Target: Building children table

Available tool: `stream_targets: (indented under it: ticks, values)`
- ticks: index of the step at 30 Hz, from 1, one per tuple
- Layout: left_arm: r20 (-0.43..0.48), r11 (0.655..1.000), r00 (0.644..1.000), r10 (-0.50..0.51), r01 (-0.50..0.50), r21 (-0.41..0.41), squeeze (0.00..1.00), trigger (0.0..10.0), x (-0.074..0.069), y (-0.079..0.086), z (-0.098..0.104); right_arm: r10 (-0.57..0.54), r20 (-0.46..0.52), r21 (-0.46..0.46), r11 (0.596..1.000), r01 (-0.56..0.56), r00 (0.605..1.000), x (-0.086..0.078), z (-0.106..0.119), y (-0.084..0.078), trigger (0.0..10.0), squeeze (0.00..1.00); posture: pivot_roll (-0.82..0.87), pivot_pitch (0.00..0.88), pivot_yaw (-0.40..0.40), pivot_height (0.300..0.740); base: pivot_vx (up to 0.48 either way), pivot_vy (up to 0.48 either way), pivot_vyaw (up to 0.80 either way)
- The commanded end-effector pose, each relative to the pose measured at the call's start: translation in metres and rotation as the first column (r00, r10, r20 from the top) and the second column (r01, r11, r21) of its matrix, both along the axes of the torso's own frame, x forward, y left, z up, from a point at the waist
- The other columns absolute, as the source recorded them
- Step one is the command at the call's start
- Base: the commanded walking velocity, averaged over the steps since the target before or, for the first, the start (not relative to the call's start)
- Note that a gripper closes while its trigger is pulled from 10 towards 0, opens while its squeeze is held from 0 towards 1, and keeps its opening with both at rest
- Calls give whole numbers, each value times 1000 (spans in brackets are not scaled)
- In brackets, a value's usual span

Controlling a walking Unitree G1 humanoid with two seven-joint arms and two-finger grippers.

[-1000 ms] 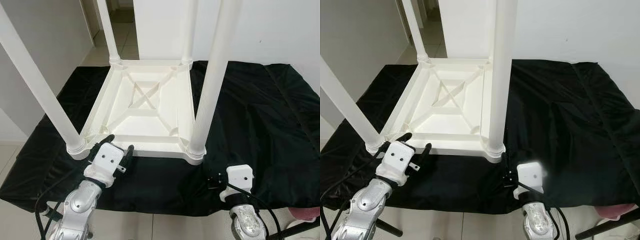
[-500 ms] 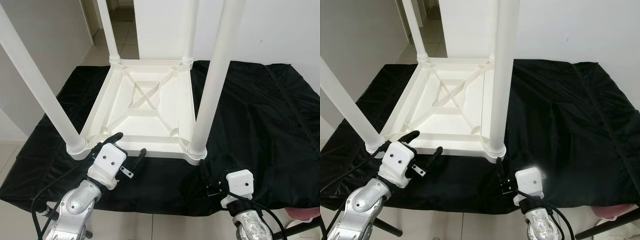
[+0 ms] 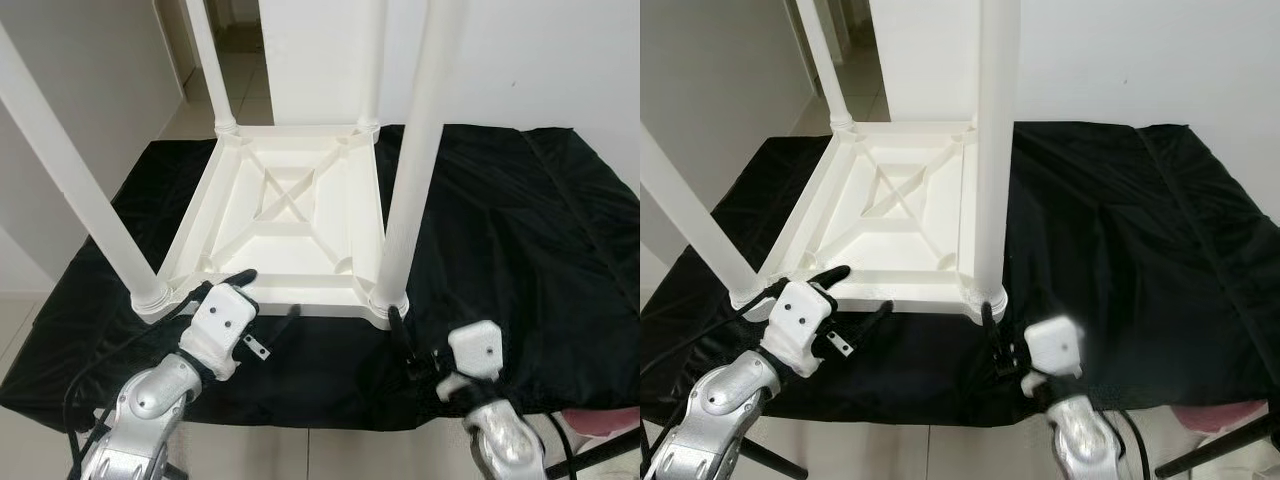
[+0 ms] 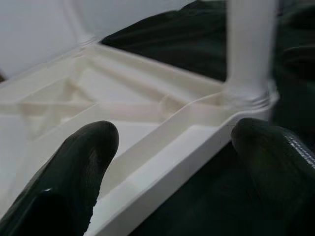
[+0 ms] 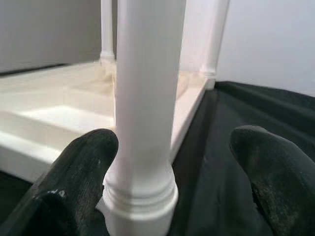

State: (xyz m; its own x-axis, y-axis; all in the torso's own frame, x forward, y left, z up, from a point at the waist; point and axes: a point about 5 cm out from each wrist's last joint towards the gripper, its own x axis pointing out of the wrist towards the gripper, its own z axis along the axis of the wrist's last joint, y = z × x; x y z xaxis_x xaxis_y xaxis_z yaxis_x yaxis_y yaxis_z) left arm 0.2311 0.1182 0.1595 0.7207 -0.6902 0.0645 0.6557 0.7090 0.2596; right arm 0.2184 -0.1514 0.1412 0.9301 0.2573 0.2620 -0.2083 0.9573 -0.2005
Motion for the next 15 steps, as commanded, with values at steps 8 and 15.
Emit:
stream_targets:
  ticks: [8,15]
  values:
    - [-11,999,1000,-21,21,44,0,10000,-3,-2,-2,26,-19,5,1000,-26,999,6,-2,9,10000,0,-60,57,82,740,0,0,0]
    - [-10,998,999,-50,50,31,0,10000,-1,-8,4,-25,33,31,999,24,999,32,14,20,10000,0,-62,65,85,740,0,0,0]
